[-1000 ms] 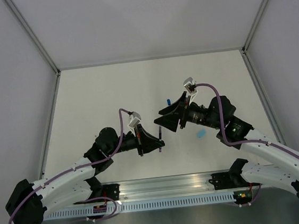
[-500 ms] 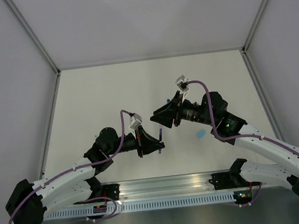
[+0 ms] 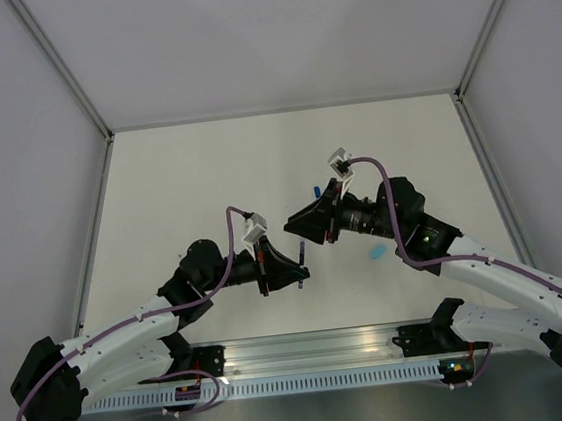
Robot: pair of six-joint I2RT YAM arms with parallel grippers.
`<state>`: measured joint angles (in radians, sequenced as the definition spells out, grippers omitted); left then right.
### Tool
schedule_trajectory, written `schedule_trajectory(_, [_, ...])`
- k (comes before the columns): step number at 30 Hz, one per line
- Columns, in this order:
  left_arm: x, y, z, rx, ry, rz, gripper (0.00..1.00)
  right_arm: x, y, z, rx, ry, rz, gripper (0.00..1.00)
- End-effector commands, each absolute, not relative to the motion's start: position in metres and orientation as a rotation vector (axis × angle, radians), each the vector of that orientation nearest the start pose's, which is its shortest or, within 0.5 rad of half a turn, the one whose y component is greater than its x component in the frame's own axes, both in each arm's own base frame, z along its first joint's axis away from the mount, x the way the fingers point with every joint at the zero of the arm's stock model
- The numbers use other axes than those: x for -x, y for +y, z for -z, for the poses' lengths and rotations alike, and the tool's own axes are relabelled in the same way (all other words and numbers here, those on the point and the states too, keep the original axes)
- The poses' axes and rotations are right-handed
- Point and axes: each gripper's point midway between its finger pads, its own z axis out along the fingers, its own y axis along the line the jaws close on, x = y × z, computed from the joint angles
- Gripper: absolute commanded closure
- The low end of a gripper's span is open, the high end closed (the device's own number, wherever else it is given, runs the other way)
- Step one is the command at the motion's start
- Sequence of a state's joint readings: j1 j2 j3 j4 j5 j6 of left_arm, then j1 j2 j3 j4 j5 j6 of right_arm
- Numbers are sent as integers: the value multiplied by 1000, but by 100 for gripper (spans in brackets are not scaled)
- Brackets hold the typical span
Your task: Insert the pens into the pen caps
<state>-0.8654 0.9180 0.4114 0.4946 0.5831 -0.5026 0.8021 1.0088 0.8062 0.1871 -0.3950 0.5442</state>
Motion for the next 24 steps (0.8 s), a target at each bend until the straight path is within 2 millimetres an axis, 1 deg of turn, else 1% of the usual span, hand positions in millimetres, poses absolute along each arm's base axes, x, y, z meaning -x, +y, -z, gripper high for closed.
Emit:
schedule_trajectory(1, [-112, -311, -227, -848, 1543, 1487, 98, -179, 319, -319, 578, 1605, -1356, 64])
schedule_trajectory(2, [-114, -310, -229, -837, 1539, 1481, 98, -179, 320, -315, 578, 1614, -1357, 73])
schedule_trajectory(4, [-115, -310, -232, -822, 1539, 1483, 98, -176, 323, -312, 589, 1621, -1367, 82])
schedule_trajectory(5, [-115, -310, -234, -817, 1534, 1486, 98, -175, 324, -305, 594, 1637, -1367, 93])
schedule_trajectory(6, [-115, -310, -236, -807, 1534, 1498, 98, -175, 325, -303, 597, 1634, -1372, 98])
schedule_trajectory(7, [-115, -310, -238, -798, 1531, 1502, 98, -173, 326, -299, 600, 1644, -1377, 100])
schedule_trajectory(10, [-118, -310, -250, -755, 1521, 1508, 98, -168, 326, -286, 612, 1667, -1376, 100])
schedule_trajectory(12, [-123, -311, -259, -737, 1520, 1495, 98, -167, 325, -282, 612, 1675, -1374, 100])
schedule_trajectory(13, [-123, -310, -262, -732, 1512, 1488, 98, -167, 324, -277, 612, 1687, -1370, 100])
schedule_trajectory(14, [-127, -309, -269, -710, 1500, 1470, 98, -168, 324, -274, 611, 1696, -1362, 100])
schedule_trajectory(15, [-130, -307, -270, -694, 1505, 1450, 98, -168, 323, -270, 611, 1708, -1355, 100])
schedule_trajectory(16, [-132, -303, -277, -675, 1489, 1434, 98, -168, 323, -266, 614, 1719, -1352, 100])
schedule_trajectory(17, [-139, -300, -282, -633, 1485, 1405, 98, -168, 324, -263, 618, 1726, -1350, 100])
schedule_trajectory(18, [-141, -298, -284, -613, 1485, 1393, 98, -168, 323, -260, 618, 1734, -1345, 100])
schedule_trajectory(20, [-147, -292, -295, -565, 1463, 1375, 98, -168, 324, -255, 611, 1745, -1350, 100])
schedule_trajectory(21, [-149, -292, -296, -554, 1475, 1371, 98, -167, 325, -255, 611, 1738, -1363, 100])
schedule_trajectory(24, [-151, -292, -307, -539, 1456, 1369, 98, -162, 328, -249, 618, 1748, -1388, 100])
